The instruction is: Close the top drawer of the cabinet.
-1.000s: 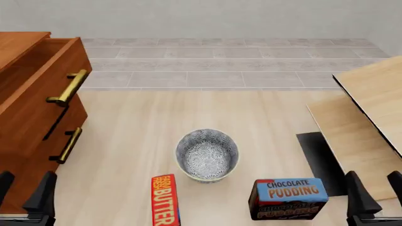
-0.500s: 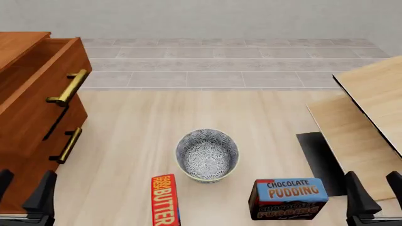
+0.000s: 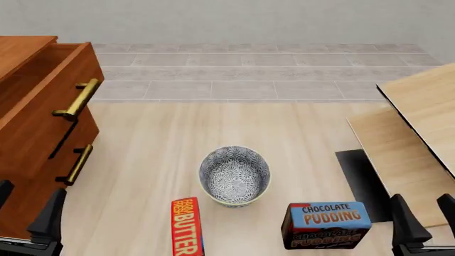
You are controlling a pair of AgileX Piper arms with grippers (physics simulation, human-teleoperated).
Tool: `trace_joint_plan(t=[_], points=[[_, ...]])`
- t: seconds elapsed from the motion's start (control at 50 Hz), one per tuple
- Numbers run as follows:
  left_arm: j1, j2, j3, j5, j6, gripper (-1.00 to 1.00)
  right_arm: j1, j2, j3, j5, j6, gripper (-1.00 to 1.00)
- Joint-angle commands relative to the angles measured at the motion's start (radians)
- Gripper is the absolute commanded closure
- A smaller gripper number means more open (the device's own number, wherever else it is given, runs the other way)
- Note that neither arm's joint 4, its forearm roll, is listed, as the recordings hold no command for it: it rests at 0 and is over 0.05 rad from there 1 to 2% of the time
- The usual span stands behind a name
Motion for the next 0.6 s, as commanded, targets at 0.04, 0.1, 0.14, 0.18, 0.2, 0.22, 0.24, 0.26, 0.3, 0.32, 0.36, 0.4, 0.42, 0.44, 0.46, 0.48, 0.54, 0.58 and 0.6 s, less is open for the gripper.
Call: trace_joint_plan(t=[0.04,0.1,0.14,0.18,0.2,0.22,0.24,0.26,0.3,0.32,0.36,0.4,0.42,0.44,0.46,0.48,0.54,0.58,0.6], points=[[-0.027,0.072,-0.020,-0.083,0.123,-1.00,-0.003,0.000,0.000,0.002,0.000,-1.00],[-0.038,0.096,-0.025,-0.100,0.119,-1.00,-0.005,0.000,0.000,0.004,0.002,-1.00],[-0.034,0.116,-0.019,-0.132,0.135,-1.00,-0.005,0.000,-0.001,0.004,0.003,-1.00],[-0.038,0.131,-0.020,-0.149,0.141,-1.00,-0.005,0.000,-0.003,0.005,0.004,-1.00],[-0.039,0.137,-0.020,-0.160,0.159,-1.00,-0.004,0.000,-0.003,0.005,0.004,-1.00],[-0.044,0.138,-0.020,-0.164,0.169,-1.00,-0.002,0.000,-0.003,0.005,0.004,-1.00],[-0.054,0.139,-0.016,-0.174,0.194,-1.00,-0.001,0.000,-0.002,0.005,0.003,-1.00],[-0.058,0.143,-0.014,-0.185,0.217,-1.00,0.000,0.000,-0.002,0.005,0.002,-1.00],[-0.075,0.147,-0.003,-0.209,0.261,-1.00,0.000,0.000,-0.001,0.004,0.002,-1.00],[-0.078,0.153,-0.003,-0.216,0.271,-1.00,-0.002,0.000,-0.001,0.004,0.002,-1.00],[-0.096,0.173,-0.004,-0.233,0.299,-1.00,-0.004,0.000,0.000,0.004,0.003,-1.00],[-0.101,0.179,-0.003,-0.241,0.308,-1.00,-0.004,0.000,0.000,0.003,0.004,-1.00],[-0.109,0.179,-0.009,-0.237,0.313,-1.00,-0.004,0.000,0.000,0.003,0.005,-1.00],[-0.116,0.195,-0.009,-0.252,0.334,-1.00,-0.004,0.000,0.000,0.003,0.005,-1.00],[-0.118,0.209,-0.007,-0.269,0.346,-1.00,-0.003,0.000,0.000,0.003,0.006,-1.00],[-0.124,0.229,-0.010,-0.286,0.358,-1.00,-0.002,0.000,0.000,0.003,0.008,-1.00],[-0.129,0.247,-0.015,-0.303,0.372,-1.00,-0.002,0.000,0.001,0.003,0.007,-1.00],[-0.150,0.299,0.000,-0.377,0.447,-1.00,-0.002,0.000,0.001,0.003,0.008,-1.00],[-0.152,0.311,0.004,-0.394,0.460,-1.00,-0.002,0.000,0.001,0.003,0.008,-1.00]])
